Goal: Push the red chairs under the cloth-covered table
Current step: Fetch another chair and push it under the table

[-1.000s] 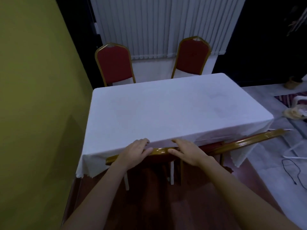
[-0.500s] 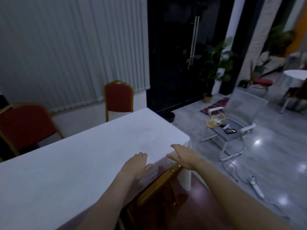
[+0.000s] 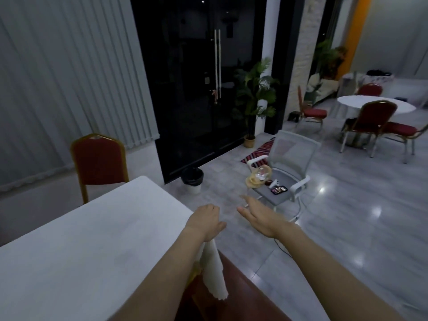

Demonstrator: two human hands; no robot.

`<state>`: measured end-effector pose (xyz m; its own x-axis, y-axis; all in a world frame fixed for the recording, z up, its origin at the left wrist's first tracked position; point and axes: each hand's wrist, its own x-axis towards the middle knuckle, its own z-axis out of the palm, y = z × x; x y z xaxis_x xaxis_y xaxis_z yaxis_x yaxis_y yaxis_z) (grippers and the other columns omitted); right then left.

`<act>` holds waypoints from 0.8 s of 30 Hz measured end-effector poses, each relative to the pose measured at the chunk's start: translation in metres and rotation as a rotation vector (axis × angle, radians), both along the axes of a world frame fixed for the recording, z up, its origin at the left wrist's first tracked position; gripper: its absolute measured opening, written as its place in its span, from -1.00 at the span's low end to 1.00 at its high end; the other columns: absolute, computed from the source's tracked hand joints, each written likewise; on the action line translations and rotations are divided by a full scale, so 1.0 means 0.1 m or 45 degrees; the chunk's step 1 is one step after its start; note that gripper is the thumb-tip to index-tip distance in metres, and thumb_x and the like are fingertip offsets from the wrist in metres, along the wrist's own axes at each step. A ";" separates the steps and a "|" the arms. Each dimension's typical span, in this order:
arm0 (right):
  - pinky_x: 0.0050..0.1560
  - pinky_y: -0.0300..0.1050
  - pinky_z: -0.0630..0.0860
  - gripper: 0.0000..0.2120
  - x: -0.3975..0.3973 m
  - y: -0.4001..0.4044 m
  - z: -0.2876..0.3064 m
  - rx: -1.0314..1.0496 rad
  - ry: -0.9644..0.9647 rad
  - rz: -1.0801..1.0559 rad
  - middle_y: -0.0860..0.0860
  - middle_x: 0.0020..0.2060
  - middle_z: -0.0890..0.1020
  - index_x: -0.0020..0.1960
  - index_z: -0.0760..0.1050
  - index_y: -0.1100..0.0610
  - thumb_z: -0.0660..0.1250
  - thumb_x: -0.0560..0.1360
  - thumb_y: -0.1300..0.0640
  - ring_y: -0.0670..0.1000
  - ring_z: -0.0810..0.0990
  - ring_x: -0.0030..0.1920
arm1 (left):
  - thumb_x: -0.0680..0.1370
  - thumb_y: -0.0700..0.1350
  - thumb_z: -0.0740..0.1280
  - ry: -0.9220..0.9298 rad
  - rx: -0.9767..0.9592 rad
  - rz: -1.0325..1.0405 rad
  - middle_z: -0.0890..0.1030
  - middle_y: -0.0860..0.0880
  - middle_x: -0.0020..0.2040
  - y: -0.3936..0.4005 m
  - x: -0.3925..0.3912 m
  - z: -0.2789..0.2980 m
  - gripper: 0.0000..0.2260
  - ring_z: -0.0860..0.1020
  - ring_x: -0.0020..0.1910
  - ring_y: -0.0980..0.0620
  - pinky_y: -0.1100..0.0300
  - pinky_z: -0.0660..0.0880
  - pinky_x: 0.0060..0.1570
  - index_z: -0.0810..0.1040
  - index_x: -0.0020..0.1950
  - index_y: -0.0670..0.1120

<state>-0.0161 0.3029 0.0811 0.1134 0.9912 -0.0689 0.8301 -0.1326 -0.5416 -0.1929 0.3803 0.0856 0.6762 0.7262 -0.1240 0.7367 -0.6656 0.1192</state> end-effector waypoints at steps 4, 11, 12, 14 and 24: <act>0.42 -0.01 0.17 -0.29 0.36 0.35 -0.10 0.020 0.031 0.004 0.09 0.48 0.22 0.51 0.05 0.14 -0.03 0.53 -0.31 0.02 0.21 0.45 | 0.62 0.06 0.15 0.055 0.001 -0.079 0.44 -0.18 0.26 0.37 0.55 -0.11 -0.63 0.41 0.23 -0.15 0.06 0.31 0.22 0.38 0.26 -0.19; 0.40 -0.06 0.12 -0.38 0.88 1.52 0.16 -0.004 -0.085 0.122 0.11 0.50 0.17 0.52 0.02 0.18 -0.01 0.61 -0.17 0.06 0.17 0.46 | 0.65 0.02 0.11 -0.151 0.046 -0.037 0.48 -0.16 0.18 1.59 1.21 -0.19 -0.71 0.45 0.18 -0.13 0.08 0.33 0.13 0.41 0.18 -0.18; 0.40 -0.05 0.12 -0.38 0.94 1.69 0.21 -0.025 -0.093 0.139 0.11 0.50 0.17 0.52 0.02 0.17 -0.01 0.60 -0.18 0.06 0.17 0.46 | 0.66 0.02 0.09 -0.152 0.031 -0.019 0.48 -0.16 0.18 1.76 1.26 -0.18 -0.70 0.44 0.18 -0.12 0.08 0.32 0.14 0.41 0.19 -0.19; 0.41 -0.01 0.15 -0.35 1.09 2.00 0.26 -0.053 -0.140 0.160 0.10 0.50 0.17 0.52 0.02 0.16 -0.02 0.59 -0.22 0.07 0.19 0.46 | 0.67 0.02 0.06 -0.131 0.015 0.028 0.46 -0.17 0.20 2.10 1.35 -0.17 -0.68 0.42 0.19 -0.12 0.08 0.32 0.14 0.40 0.21 -0.19; 0.41 0.03 0.20 -0.30 1.37 3.36 0.14 -0.141 -0.049 0.288 0.08 0.49 0.20 0.51 0.03 0.12 -0.04 0.55 -0.31 0.05 0.22 0.45 | 0.66 0.05 0.05 -0.078 0.011 0.277 0.46 -0.17 0.21 3.30 1.37 -0.30 -0.65 0.43 0.20 -0.12 0.06 0.36 0.17 0.39 0.24 -0.19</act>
<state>0.1205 0.6387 0.0949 -0.1062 0.9782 -0.1785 0.8650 0.0023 -0.5018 -0.0563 0.7104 0.0557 0.5098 0.8565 -0.0808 0.8545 -0.4932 0.1629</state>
